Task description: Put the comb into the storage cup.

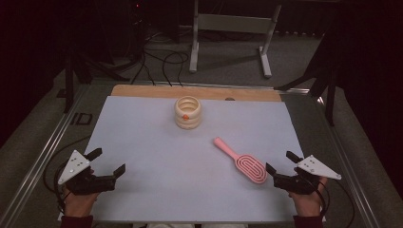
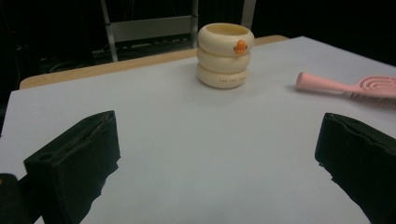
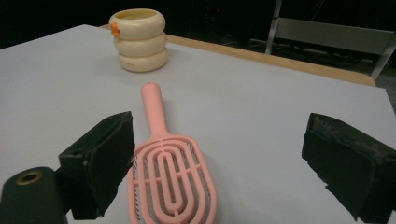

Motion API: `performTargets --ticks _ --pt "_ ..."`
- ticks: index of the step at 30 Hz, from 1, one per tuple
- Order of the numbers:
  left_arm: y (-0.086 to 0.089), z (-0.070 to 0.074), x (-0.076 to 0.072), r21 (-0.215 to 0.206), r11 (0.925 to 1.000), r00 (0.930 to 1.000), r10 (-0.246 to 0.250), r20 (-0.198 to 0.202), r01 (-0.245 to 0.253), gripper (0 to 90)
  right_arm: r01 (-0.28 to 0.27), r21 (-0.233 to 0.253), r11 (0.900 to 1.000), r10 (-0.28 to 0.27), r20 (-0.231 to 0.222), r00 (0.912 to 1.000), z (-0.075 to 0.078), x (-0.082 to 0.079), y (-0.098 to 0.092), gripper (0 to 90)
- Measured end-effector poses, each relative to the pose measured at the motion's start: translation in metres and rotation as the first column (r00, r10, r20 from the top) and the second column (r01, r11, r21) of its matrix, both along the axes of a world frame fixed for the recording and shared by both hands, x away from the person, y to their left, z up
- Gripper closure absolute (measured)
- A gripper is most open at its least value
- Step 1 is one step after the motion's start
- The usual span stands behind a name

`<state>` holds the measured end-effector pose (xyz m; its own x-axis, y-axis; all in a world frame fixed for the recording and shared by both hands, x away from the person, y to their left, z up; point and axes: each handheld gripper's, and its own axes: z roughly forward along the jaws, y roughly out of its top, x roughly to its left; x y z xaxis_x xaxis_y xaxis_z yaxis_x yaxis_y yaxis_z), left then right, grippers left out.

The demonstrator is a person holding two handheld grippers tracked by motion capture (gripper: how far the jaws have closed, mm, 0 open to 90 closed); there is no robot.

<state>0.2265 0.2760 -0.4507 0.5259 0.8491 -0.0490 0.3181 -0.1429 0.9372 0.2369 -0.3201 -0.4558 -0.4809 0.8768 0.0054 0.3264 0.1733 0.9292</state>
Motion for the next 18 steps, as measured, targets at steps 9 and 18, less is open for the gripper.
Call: performTargets --ticks 9,18 --pt "0.000 0.001 -0.001 0.009 0.9999 1.0000 0.008 0.004 -0.008 0.1 -0.019 0.043 0.999 0.020 -0.022 0.9996 -0.001 0.003 0.003 9.7" --pt "-0.004 -0.001 0.000 0.023 0.9997 1.0000 0.007 -0.001 -0.007 0.1 -0.072 0.039 0.997 0.073 -0.047 0.9962 0.002 0.005 0.016 10.4"
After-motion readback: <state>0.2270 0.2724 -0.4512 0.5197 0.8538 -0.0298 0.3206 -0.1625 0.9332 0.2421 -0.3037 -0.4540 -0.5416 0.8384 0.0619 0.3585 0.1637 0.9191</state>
